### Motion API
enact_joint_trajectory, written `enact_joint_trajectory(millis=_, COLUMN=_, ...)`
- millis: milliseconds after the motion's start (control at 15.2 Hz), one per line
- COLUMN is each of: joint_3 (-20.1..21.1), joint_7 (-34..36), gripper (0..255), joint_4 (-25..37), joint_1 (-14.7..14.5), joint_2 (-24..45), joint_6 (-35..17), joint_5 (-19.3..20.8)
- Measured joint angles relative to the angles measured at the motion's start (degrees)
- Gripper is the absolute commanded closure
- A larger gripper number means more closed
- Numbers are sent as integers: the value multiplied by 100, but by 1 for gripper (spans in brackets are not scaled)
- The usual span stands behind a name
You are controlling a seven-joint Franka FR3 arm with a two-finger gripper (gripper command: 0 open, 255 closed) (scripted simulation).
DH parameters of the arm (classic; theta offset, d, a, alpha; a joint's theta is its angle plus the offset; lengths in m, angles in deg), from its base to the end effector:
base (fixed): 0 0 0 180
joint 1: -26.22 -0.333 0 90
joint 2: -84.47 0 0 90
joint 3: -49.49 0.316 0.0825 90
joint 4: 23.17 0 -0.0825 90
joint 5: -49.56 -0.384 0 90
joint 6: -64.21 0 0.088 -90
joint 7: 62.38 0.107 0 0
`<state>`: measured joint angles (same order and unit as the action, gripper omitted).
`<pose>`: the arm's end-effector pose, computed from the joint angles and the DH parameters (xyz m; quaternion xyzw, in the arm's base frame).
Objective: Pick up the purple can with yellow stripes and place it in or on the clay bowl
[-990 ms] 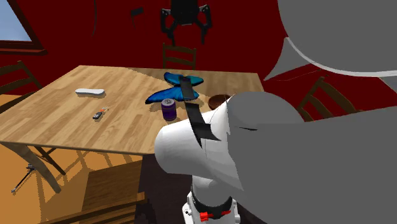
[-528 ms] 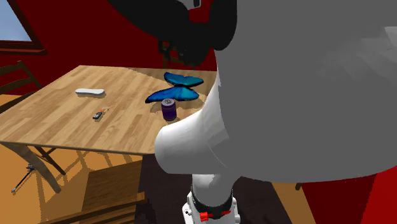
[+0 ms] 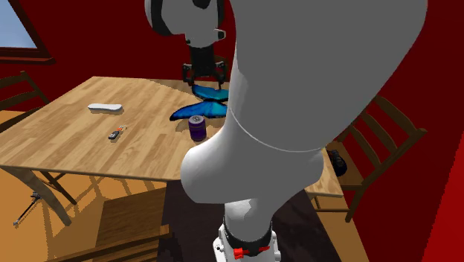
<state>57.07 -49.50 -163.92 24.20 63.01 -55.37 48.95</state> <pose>0.4191 0.0724 0.4334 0.9992 -0.0357 0.0048 0.0189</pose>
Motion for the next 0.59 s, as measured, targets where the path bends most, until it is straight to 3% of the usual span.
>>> enact_joint_trajectory(millis=594, joint_3=230, joint_7=481, gripper=0, joint_4=397, joint_1=-28, joint_2=1925, joint_6=-1497, joint_5=164)
